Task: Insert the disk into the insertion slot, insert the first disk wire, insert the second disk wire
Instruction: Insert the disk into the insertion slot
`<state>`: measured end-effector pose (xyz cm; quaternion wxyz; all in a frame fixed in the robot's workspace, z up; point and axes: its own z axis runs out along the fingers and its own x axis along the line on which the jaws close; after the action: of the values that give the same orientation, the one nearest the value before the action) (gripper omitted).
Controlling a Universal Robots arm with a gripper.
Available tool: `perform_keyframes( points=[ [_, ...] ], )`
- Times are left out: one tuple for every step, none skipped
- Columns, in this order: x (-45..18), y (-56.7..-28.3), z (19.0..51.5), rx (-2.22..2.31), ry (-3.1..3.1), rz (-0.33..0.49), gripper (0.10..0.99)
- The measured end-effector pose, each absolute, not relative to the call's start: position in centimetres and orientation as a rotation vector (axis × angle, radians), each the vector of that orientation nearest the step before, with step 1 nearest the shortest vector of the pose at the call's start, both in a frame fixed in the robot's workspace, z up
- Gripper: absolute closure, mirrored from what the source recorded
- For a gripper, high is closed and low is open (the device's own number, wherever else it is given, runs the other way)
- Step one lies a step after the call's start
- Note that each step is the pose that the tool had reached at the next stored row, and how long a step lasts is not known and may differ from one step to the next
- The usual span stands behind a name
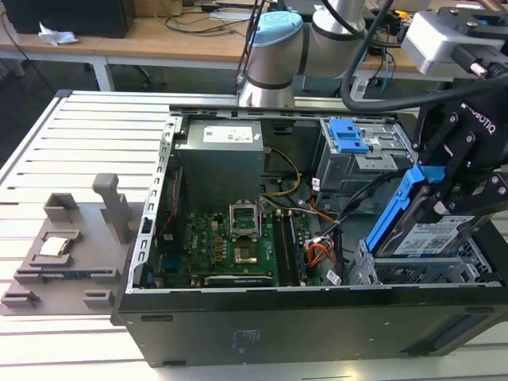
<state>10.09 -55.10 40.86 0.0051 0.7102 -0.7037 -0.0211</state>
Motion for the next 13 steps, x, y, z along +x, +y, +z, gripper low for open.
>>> perform_keyframes(
  points=[
    [10.1,-55.1,40.8,2.224,-2.203,-0.066,0.722],
    [10.1,-55.1,40.6,2.224,-2.203,-0.066,0.722],
    [10.1,-55.1,40.4,2.224,-2.204,-0.066,0.722],
    [10.1,-55.1,40.2,2.224,-2.204,-0.066,0.722],
    [10.1,-55.1,40.1,2.224,-2.204,-0.066,0.722],
    [10.1,-55.1,39.9,2.224,-2.204,-0.066,0.722],
    [10.1,-55.1,39.8,2.224,-2.204,-0.066,0.722],
    [10.1,-55.1,39.7,2.224,-2.203,-0.066,0.722],
    [10.1,-55.1,39.7,2.224,-2.203,-0.066,0.722],
    [10.1,-55.1,39.7,2.224,-2.203,-0.066,0.722],
    [10.1,-55.1,39.7,2.224,-2.204,-0.066,0.722],
    [10.1,-55.1,39.7,2.224,-2.203,-0.066,0.722],
    [10.1,-55.1,39.7,2.224,-2.204,-0.066,0.722]
  ],
)
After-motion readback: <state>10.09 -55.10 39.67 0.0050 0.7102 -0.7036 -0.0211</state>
